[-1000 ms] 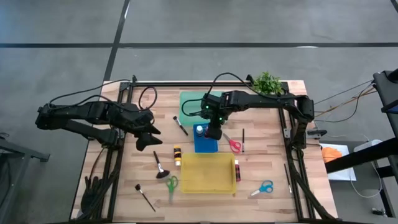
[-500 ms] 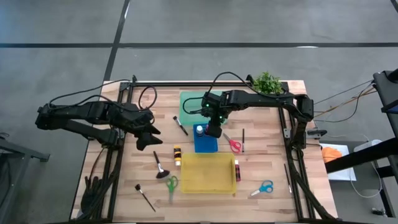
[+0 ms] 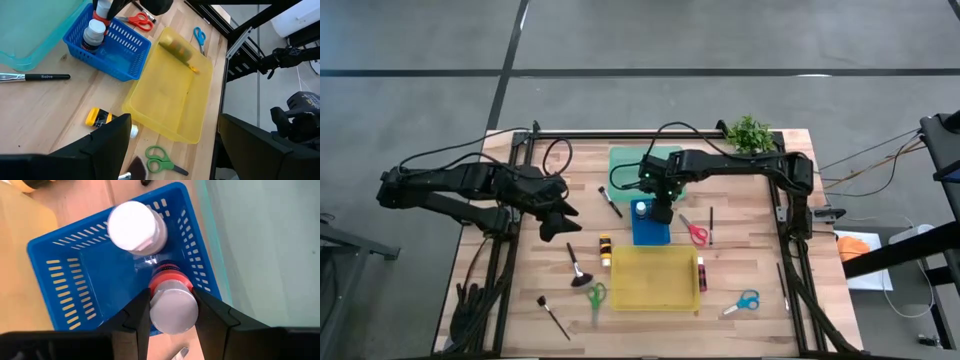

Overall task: Pick & Place Paint Supplies
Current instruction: Put the orange paint bottle into the blue bin, then put the yellow paint bottle into the blue bin

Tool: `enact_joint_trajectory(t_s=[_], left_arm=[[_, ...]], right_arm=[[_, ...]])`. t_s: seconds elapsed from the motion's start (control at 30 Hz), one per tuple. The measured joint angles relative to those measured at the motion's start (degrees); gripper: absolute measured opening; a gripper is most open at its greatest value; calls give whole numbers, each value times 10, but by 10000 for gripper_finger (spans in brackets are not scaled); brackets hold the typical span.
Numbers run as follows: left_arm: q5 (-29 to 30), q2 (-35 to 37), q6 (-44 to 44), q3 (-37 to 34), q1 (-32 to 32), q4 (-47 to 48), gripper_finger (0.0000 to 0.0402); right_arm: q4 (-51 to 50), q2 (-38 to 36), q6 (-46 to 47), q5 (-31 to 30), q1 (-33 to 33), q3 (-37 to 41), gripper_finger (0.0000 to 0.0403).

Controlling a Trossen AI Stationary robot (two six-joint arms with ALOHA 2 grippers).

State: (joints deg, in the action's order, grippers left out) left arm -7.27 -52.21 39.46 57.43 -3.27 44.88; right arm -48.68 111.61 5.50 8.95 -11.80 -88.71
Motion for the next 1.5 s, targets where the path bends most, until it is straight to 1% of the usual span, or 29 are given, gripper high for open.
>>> enact_joint_trajectory(t_s=[0.37,0.43,0.6,0.73,1.3,1.5], left_arm=[[-1,0,0,0,0,0,312],[-2,0,0,0,0,0,312],[-1,0,0,0,0,0,312],[-1,0,-1,0,0,0,312],[0,0,-7,0,0,0,312],[0,-1,-40,0,0,6,312]], right_arm=[[-3,0,-14,1,3,0,115],[-4,0,-14,3,3,0,132],[-3,0,-14,5,3,1,193],[4,-7,-12,5,3,1,217],[14,-40,14,0,4,1,224],[14,-68,33,-1,8,1,224]])
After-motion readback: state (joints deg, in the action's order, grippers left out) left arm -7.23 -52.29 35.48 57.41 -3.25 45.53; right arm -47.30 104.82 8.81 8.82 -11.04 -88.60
